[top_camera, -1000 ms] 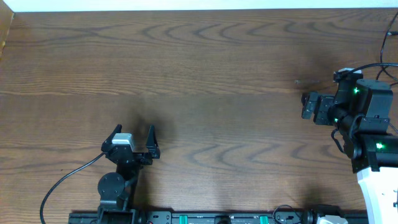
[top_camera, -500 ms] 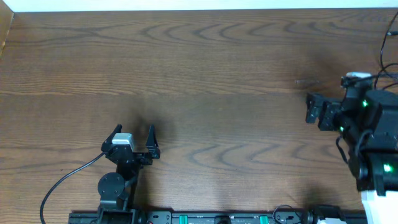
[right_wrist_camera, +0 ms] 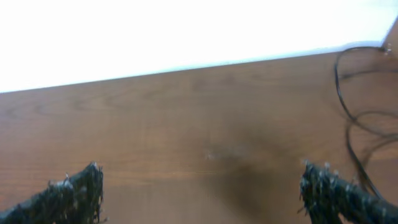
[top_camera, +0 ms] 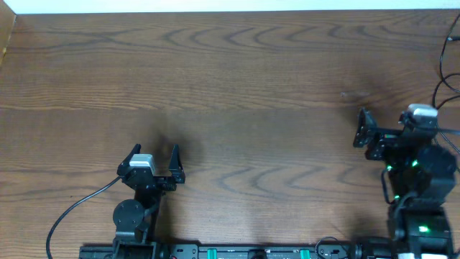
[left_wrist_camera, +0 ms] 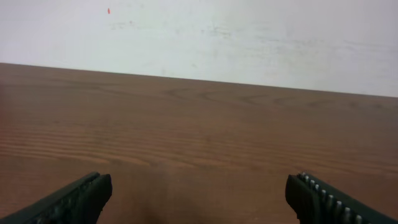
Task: Untangle cables
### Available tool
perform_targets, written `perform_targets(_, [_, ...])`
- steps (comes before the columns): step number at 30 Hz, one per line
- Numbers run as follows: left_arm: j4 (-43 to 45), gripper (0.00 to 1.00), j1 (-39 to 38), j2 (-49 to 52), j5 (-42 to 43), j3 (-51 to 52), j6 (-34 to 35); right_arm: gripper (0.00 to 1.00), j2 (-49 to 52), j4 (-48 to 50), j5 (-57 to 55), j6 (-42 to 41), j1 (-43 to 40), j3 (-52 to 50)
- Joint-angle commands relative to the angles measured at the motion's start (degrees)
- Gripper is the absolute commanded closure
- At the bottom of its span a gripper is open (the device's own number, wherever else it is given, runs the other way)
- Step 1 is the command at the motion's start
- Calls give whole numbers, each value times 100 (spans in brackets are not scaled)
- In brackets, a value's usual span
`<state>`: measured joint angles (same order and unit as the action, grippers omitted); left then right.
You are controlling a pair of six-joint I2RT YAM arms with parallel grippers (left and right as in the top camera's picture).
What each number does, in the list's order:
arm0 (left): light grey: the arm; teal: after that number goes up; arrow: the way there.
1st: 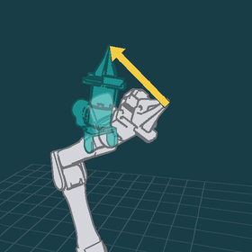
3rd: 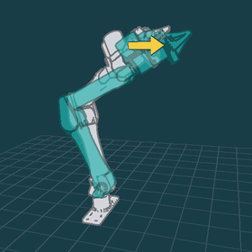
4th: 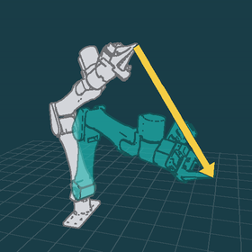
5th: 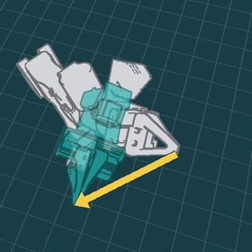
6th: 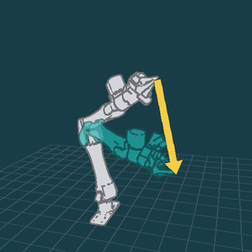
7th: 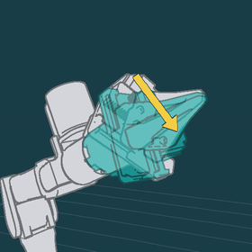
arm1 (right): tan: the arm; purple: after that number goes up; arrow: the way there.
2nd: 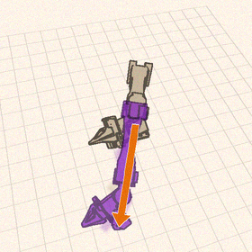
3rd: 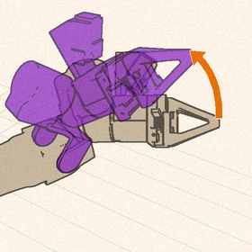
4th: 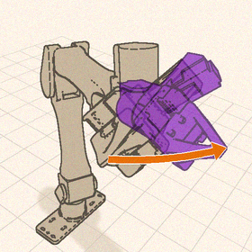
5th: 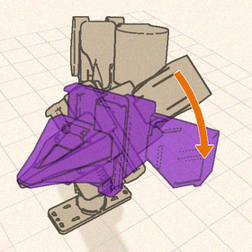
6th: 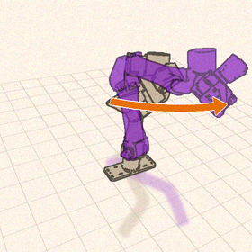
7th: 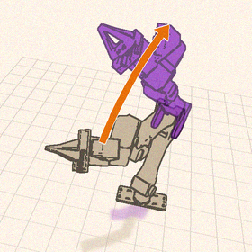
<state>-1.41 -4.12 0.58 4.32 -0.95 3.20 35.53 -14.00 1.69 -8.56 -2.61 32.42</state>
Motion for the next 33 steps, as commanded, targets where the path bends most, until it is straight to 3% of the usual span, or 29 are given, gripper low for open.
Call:
perform_targets(1, [-238,6,24,-35,74,72,52,1,-271,1202,17,-713,48,-997])
perform_targets(5, [-238,6,24,-35,76,72,52,1,-542,2975,15,-1086,48,-2164])
perform_targets(10, [-236,6,24,-35,76,72,52,1,-949,3954,15,-1174,48,-3143])
perform_targets(22, [-238,6,24,-35,76,72,52,1,-2736,1071,-295,-1220,223,-3211])
perform_targets(28, [-238,6,24,-35,74,72,52,1,-3545,979,-271,-785,232,-3211])
perform_targets(33, [-238,6,24,-35,74,72,52,1,-3526,957,-280,-643,295,-3211])
